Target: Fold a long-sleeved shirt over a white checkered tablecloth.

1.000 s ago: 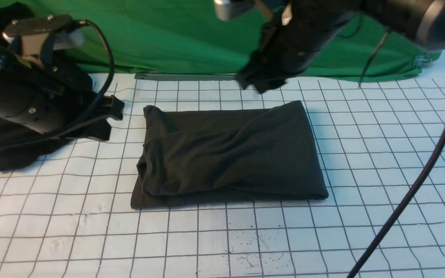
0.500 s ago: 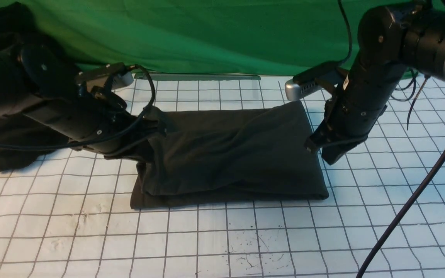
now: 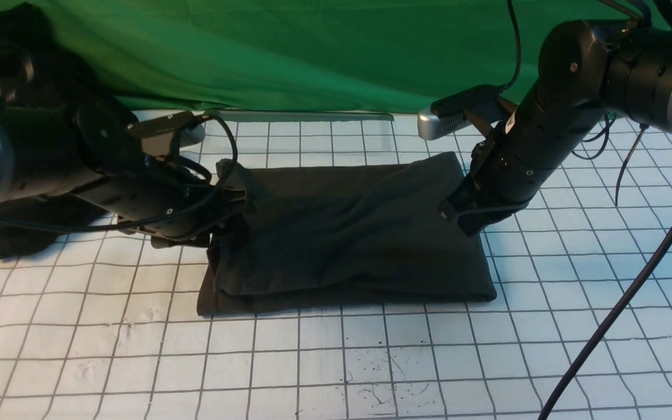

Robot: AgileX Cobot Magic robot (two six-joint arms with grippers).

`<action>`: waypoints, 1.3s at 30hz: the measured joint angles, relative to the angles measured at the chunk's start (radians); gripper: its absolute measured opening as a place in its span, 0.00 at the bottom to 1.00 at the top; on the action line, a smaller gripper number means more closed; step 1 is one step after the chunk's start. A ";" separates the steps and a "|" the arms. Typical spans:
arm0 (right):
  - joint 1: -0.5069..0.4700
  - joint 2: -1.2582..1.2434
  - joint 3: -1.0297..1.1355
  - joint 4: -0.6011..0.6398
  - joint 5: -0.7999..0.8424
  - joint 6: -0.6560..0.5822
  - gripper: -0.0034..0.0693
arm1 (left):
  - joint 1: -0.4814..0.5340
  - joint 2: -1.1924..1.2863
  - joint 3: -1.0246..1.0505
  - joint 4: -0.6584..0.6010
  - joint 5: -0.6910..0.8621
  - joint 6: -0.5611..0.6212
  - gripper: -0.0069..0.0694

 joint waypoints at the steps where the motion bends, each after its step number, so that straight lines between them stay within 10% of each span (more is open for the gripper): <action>1: 0.000 0.000 0.000 0.000 -0.001 0.000 0.04 | 0.000 0.000 0.000 -0.001 0.000 0.001 0.52; 7: 0.000 0.000 0.000 0.001 0.005 -0.002 0.04 | 0.000 -0.001 -0.027 0.046 0.046 0.050 0.14; 19: -0.001 0.000 0.000 0.097 0.058 -0.138 0.05 | 0.011 -0.014 -0.195 0.132 0.211 0.057 0.11; 39: -0.001 0.000 0.000 0.125 0.061 -0.161 0.05 | 0.011 -0.060 -0.322 0.353 0.367 -0.119 0.57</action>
